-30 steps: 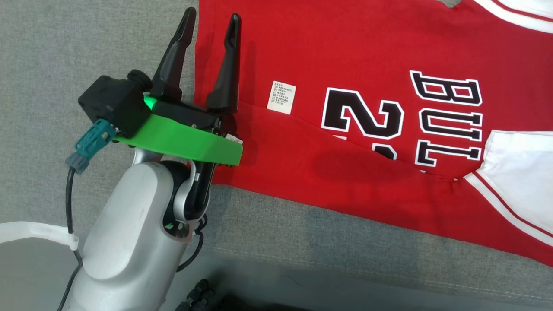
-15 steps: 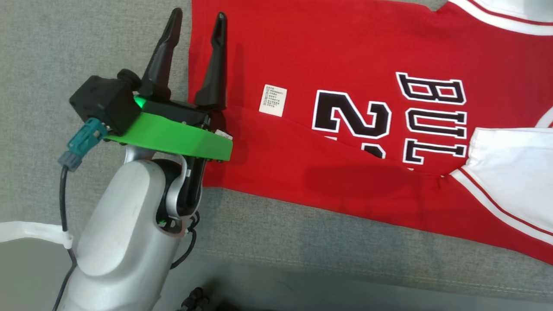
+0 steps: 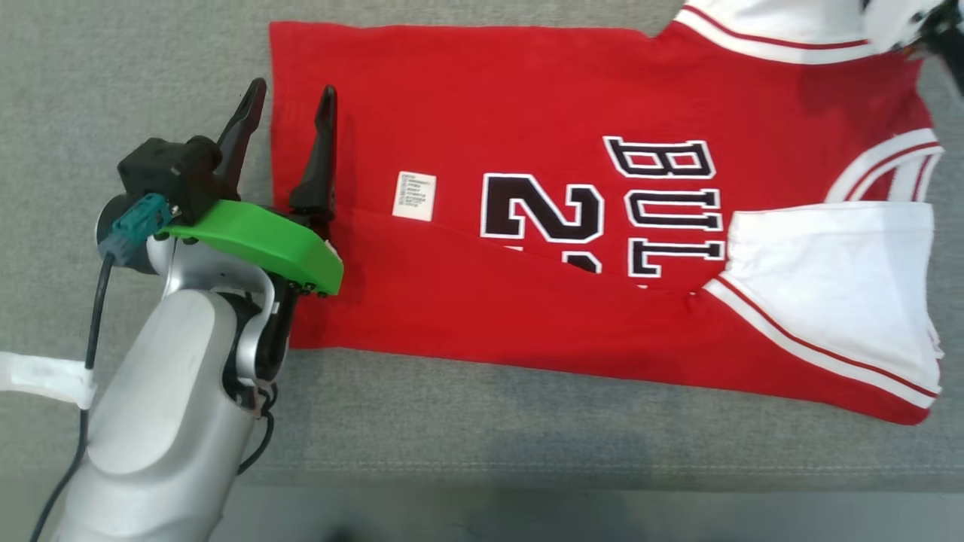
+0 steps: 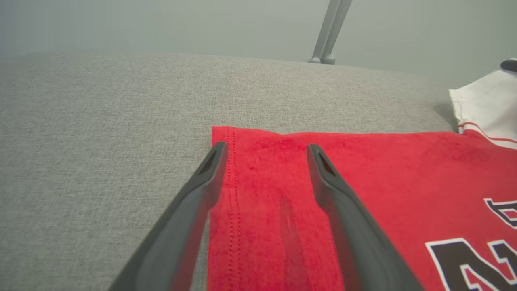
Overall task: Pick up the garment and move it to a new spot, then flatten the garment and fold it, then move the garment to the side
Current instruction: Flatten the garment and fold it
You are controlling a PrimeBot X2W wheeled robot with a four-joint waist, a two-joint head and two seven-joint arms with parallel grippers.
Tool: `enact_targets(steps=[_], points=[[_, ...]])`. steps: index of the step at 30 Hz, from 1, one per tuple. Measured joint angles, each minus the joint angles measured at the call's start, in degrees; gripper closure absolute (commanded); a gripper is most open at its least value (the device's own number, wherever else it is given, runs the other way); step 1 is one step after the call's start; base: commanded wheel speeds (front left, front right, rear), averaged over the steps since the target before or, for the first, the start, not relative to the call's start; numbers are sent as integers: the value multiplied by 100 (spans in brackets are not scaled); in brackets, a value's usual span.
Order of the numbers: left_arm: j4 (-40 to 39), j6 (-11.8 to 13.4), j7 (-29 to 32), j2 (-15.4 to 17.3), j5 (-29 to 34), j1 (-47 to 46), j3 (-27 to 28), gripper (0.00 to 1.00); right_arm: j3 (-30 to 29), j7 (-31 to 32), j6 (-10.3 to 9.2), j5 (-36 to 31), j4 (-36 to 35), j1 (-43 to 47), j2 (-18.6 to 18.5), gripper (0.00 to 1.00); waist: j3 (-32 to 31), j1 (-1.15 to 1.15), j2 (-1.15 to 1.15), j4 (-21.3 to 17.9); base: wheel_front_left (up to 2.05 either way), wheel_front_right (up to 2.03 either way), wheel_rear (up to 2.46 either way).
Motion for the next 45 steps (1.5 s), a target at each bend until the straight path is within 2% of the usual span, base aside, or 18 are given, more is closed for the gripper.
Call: enact_targets(steps=[4,8,18,31,39,40,45], points=[[312,0,401,223,145,-153,-10,0,268,-62,1,133,-271,180,138,100,-99,0,0,-248,0,0,0],[634,1,728,437,374,-602,157,0,330,-124,1,286,-397,219,96,100,-142,0,0,-499,0,0,0],[1199,2,1192,425,388,-1168,399,0,488,-358,1,426,-545,221,-69,100,15,0,0,-872,0,0,0],[1388,3,1248,318,524,-1268,565,0,649,-519,1,605,-569,222,-267,100,37,0,0,-787,0,0,0],[1549,22,1513,285,499,-1255,665,0,780,-568,1,695,-586,221,-320,100,43,0,0,-706,0,0,0],[1572,25,1552,269,470,-1255,668,5,801,-569,1,710,-593,221,-321,100,44,0,0,-701,0,0,0],[1613,25,1740,235,426,-1254,665,8,882,-594,1,764,-611,219,-327,100,47,0,0,-688,0,0,0]])
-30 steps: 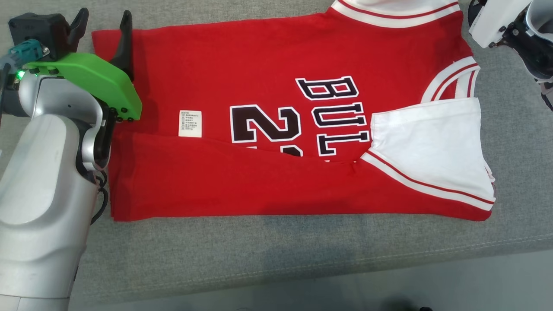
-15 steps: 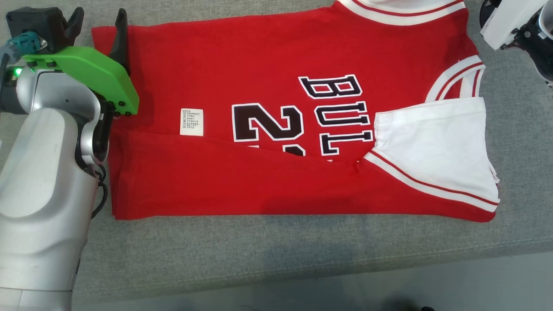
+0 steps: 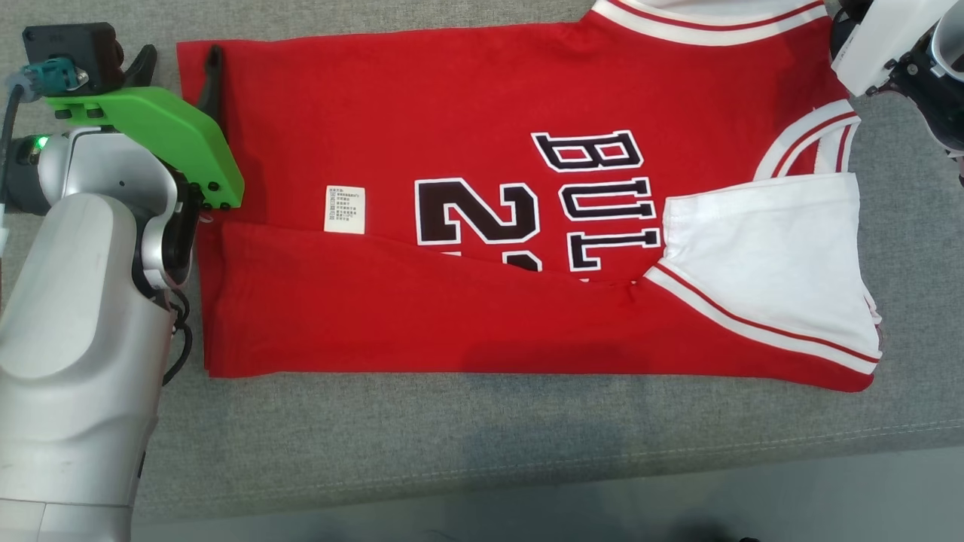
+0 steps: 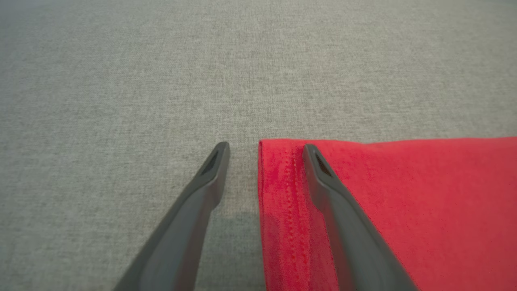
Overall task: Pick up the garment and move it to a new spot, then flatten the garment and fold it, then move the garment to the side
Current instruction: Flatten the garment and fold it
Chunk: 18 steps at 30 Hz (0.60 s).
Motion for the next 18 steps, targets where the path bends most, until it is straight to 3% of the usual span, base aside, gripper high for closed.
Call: enact_targets(steps=[2,3,5,9,10,11,18], points=[[10,0,71,-11,-18,0,1,21,33,-10,0,36,-2,-3,-2,100,0,0,0,1,0,0,0],[18,0,109,-14,-18,0,-1,44,47,-24,0,48,-3,-4,-4,100,0,0,0,1,0,0,0],[19,0,152,-18,-40,0,-2,65,73,-25,0,79,-5,-11,-9,100,0,0,0,0,0,0,0],[-26,0,129,-63,-77,-1,7,76,112,-68,0,122,-5,-15,-14,100,1,0,0,-1,0,0,0],[-38,0,89,-73,-86,-1,10,93,122,-69,0,126,-4,-15,-14,100,1,0,0,-2,0,0,0],[-62,0,42,-85,-88,-1,13,100,136,-76,0,134,-4,-16,-14,100,0,0,0,-2,0,0,0],[-353,-51,-452,-153,-250,0,250,100,207,-250,0,207,8,-16,-15,100,-33,0,0,0,0,0,0]])
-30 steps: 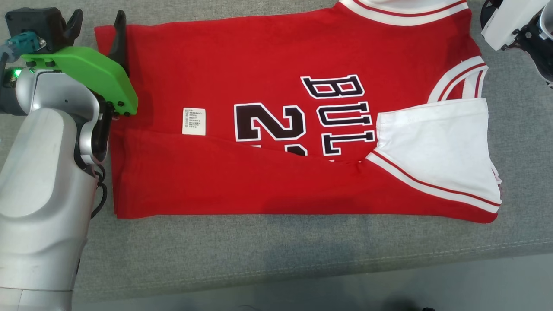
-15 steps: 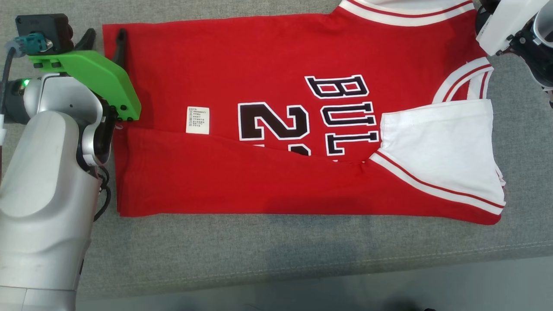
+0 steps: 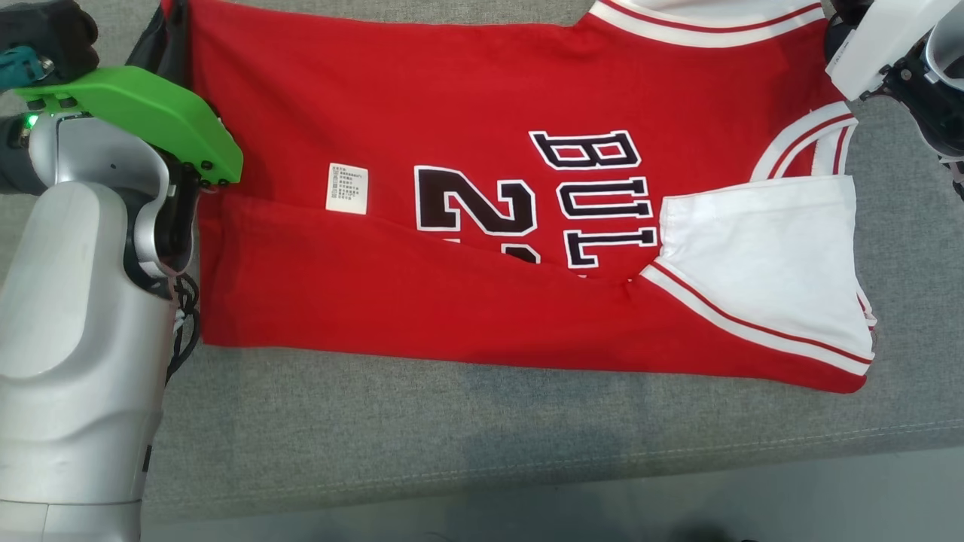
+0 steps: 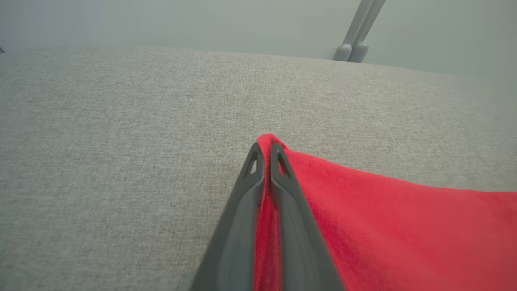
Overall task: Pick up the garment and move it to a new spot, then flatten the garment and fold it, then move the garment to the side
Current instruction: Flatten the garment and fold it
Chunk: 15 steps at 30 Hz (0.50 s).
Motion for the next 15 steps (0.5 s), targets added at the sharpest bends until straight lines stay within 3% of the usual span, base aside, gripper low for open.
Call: enact_targets(steps=[15], points=[[-371,-203,-914,-166,-355,1134,263,100,-54,-1140,0,229,-449,633,-203,100,-259,0,0,82,0,0,0]])
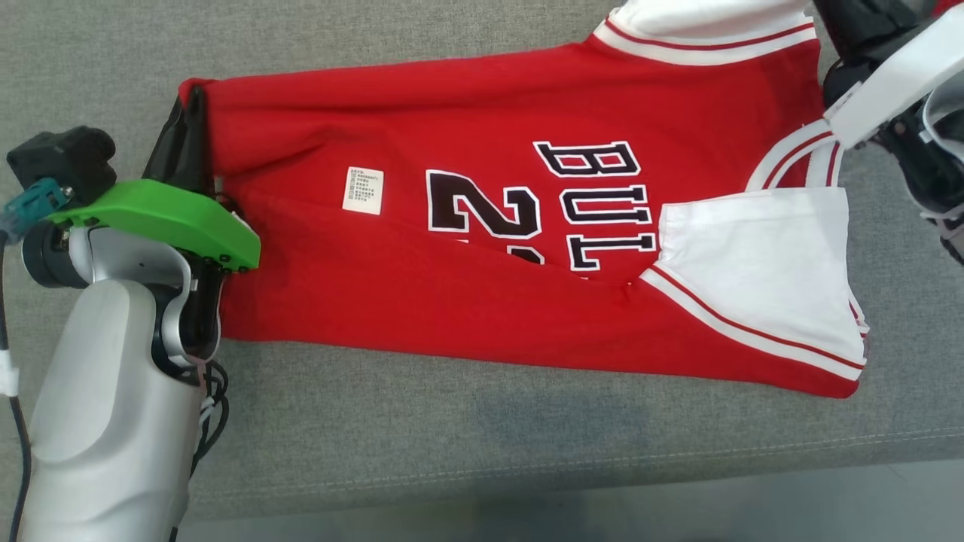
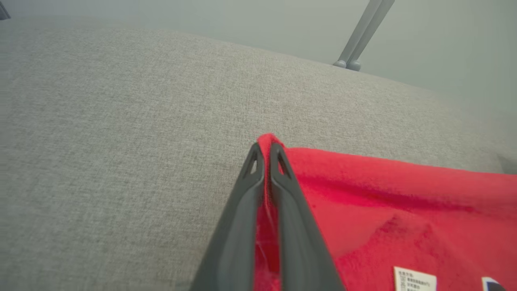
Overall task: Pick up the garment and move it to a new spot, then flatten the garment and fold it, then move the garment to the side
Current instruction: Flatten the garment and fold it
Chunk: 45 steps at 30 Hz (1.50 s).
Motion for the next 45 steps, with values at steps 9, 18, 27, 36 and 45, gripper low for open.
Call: enact_targets(steps=[9,18,27,36,45], points=[[-290,-110,-272,20,-51,630,10,100,216,-391,0,-3,-424,765,-47,100,-270,0,0,-45,0,0,0],[-525,-105,-334,34,-176,1345,67,100,-42,-460,1,37,-586,1491,-200,100,-466,0,0,-117,0,0,0],[-914,-92,-450,29,-212,1689,185,100,-298,-468,1,-64,-1028,1902,-193,100,-521,0,0,-186,0,0,0],[-1050,-38,-394,-12,-401,2203,215,0,-605,-468,1,-324,-1234,2387,-152,100,-523,0,0,-251,0,0,0],[-1190,82,-400,-5,-461,2391,477,0,-747,-468,1,-836,-1464,2607,-76,100,-546,0,0,-286,0,0,0]])
